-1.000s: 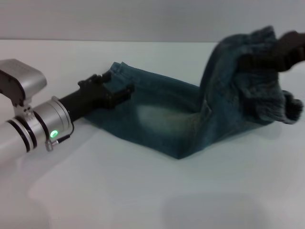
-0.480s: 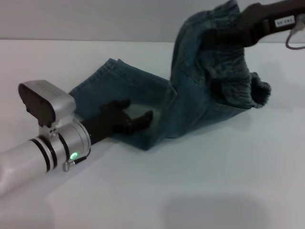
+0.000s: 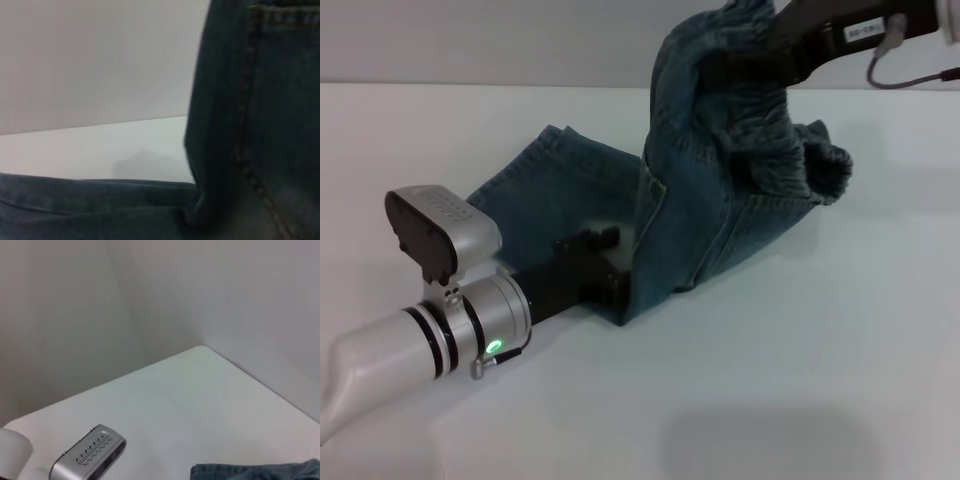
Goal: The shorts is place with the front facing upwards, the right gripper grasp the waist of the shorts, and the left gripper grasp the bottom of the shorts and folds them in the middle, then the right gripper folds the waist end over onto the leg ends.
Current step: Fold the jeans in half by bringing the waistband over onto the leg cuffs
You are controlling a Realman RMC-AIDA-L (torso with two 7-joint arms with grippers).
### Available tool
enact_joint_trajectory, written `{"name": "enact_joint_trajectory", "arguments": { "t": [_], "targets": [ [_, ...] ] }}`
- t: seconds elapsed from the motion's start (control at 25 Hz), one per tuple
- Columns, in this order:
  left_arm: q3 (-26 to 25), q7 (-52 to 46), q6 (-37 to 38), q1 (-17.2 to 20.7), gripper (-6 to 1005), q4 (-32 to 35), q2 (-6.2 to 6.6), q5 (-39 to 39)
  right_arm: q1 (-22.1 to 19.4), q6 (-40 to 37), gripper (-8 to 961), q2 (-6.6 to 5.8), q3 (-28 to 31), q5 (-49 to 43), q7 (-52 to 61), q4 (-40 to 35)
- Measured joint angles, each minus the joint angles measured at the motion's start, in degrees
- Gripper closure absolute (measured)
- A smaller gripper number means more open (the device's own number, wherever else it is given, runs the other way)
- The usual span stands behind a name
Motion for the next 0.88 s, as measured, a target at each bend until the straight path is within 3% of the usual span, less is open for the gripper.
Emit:
{"name": "enact_joint_trajectory", "arguments": {
  "t": [0.24,0.88],
  "targets": [
    [-0.26,0.0,1.13,-0.92,167,-2.65,0.02,1.16,0.48,2.84,879,-0.01,-3.91,1.36,-0.17,2.34],
    [-0.38,-0.11,3.67,-1.86,167,-4.75,0.16,1.39,0.84,4.08,878,-0.01,-5.58,1.44,-1.06,5.27]
  ]
}}
